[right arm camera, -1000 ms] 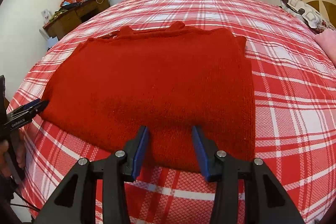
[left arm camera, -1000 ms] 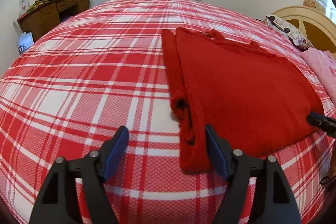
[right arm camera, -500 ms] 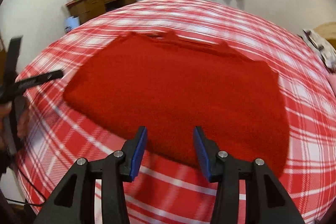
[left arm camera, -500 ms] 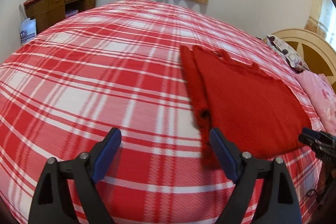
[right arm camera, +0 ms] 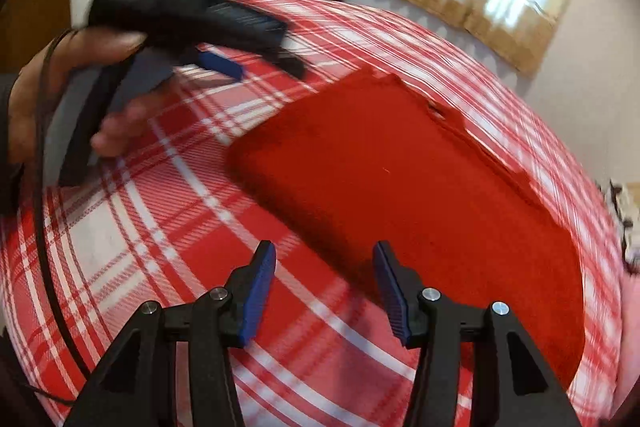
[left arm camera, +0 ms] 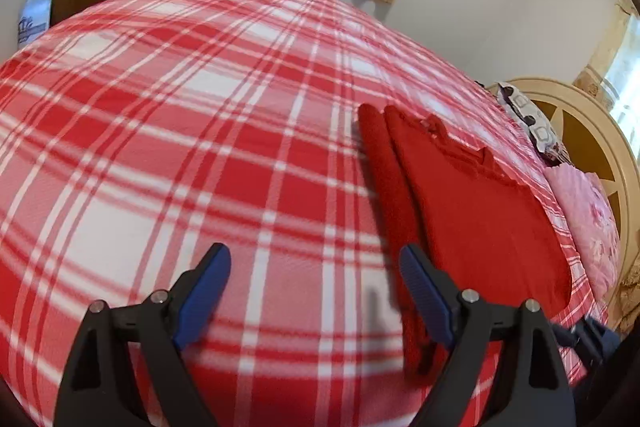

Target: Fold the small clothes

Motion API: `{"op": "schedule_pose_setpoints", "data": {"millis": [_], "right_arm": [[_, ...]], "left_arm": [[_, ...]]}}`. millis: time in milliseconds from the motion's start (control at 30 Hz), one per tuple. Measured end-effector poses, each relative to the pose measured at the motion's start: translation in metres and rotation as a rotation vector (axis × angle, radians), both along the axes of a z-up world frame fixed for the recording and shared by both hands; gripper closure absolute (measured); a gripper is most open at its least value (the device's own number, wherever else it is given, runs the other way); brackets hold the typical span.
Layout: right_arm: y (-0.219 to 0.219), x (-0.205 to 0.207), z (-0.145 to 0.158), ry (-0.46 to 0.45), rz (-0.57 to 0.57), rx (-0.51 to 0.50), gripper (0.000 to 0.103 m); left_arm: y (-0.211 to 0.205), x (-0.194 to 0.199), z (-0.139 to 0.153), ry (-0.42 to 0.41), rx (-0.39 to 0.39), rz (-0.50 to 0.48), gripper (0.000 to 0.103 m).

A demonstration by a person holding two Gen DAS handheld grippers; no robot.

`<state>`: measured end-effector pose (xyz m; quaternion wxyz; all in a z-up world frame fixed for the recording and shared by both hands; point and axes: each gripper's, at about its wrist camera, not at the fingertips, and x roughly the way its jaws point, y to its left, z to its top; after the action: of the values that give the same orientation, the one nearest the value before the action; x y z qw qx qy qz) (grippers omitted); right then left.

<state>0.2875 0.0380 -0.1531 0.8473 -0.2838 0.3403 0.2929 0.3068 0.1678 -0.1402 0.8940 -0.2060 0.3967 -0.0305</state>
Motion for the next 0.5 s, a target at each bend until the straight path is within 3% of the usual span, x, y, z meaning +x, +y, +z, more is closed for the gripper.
{"op": "schedule_pose_setpoints", "data": {"millis": [167,400,500], "right_arm": [[0.024,-0.005,-0.005,-0.062,0.032,-0.056,0.05],[0.042,-0.006,-0.013,-0.118,0.029,-0.09,0.05],[0.047,-0.004,-0.013,-0.125,0.024,-0.085,0.05]], "left_arm": [[-0.005,0.023,0.002,0.004,-0.098,-0.062,0.014],[-0.018,0.051,-0.002,0.008,-0.159,-0.125,0.014],[-0.021,0.059,-0.002,-0.013,-0.149,-0.141,0.014]]}}
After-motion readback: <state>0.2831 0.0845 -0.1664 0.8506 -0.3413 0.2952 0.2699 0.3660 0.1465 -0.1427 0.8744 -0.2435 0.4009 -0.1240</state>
